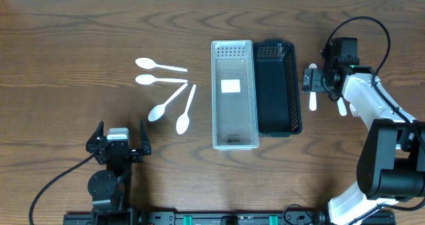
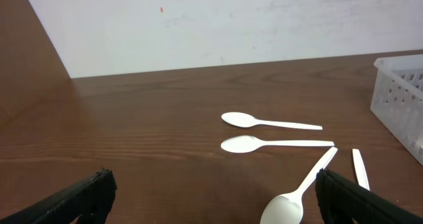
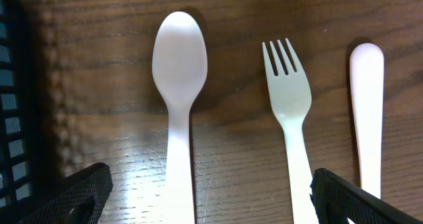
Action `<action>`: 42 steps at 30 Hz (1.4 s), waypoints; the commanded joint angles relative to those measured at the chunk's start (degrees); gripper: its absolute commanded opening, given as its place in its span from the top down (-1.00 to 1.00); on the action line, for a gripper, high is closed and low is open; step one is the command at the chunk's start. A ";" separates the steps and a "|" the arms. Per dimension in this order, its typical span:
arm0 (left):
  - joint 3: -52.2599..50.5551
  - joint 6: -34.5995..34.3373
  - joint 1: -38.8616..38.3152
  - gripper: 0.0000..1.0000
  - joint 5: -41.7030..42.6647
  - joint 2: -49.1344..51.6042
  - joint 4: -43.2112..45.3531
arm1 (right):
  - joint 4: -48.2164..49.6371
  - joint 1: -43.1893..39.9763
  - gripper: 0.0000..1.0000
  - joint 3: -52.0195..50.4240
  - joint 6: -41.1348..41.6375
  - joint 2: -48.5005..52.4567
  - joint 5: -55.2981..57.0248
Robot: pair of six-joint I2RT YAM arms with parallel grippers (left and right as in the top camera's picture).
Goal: Pack container
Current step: 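Move right gripper over the white spoon and grasp it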
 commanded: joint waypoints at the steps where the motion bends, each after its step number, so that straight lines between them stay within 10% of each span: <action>1: -1.66 -0.46 0.26 -0.96 -0.24 -0.33 -0.61 | 0.37 0.59 -0.97 0.98 1.22 0.98 0.72; 36: -1.66 -0.46 0.26 -0.96 -0.24 -0.33 -0.61 | 5.44 0.94 -0.98 0.98 -1.36 10.60 -3.93; 42: -1.66 -0.46 0.26 -0.96 -0.24 -0.33 -0.61 | 5.97 0.94 -0.54 0.98 -1.36 10.60 -3.93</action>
